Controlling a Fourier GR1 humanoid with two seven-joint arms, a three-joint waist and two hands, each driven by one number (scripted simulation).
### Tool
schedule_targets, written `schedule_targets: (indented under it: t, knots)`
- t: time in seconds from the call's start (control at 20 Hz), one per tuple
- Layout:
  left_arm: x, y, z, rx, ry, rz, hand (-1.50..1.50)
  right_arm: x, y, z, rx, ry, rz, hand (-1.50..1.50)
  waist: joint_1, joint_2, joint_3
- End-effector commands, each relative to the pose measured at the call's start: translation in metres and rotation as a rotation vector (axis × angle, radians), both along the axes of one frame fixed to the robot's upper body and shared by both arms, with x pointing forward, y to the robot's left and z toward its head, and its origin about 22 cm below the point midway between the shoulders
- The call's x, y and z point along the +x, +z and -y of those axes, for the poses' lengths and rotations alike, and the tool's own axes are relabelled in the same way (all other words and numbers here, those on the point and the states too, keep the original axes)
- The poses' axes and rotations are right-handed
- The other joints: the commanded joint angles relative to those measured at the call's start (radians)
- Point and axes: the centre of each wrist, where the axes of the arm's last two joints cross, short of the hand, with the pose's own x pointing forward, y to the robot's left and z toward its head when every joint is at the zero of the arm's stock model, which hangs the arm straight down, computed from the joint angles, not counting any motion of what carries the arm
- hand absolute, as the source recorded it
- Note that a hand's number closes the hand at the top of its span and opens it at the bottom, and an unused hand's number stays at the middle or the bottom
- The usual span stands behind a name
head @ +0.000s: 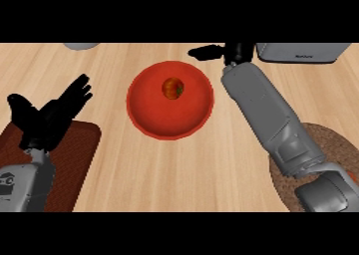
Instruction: Pick the tomato from the placemat and place it in the bowl
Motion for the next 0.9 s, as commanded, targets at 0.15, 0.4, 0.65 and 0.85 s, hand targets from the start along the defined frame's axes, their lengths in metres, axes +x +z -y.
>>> schedule_targets:
  t: [0.15,0.4,0.65,0.85]
  knots:
    - [-0.015,-0.001,-0.024,0.005,0.066,-0.018,0.0,-0.018,-0.014,0.022,-0.069,0.195,0.106,-1.5,-0.061,-0.026,0.0]
    - [-0.018,-0.006,-0.031,0.001,0.083,-0.038,0.0,-0.043,-0.004,0.043,-0.025,0.284,0.158,-1.5,-0.1,-0.036,0.0]
    - [-0.026,-0.01,-0.041,0.013,0.125,-0.041,0.0,-0.089,-0.009,0.028,0.118,0.471,0.2,-1.5,-0.121,-0.045,0.0]
    - [-0.029,-0.011,-0.04,0.002,0.136,-0.035,0.0,-0.134,-0.019,0.041,0.245,0.541,0.219,-1.5,-0.14,-0.045,0.001]
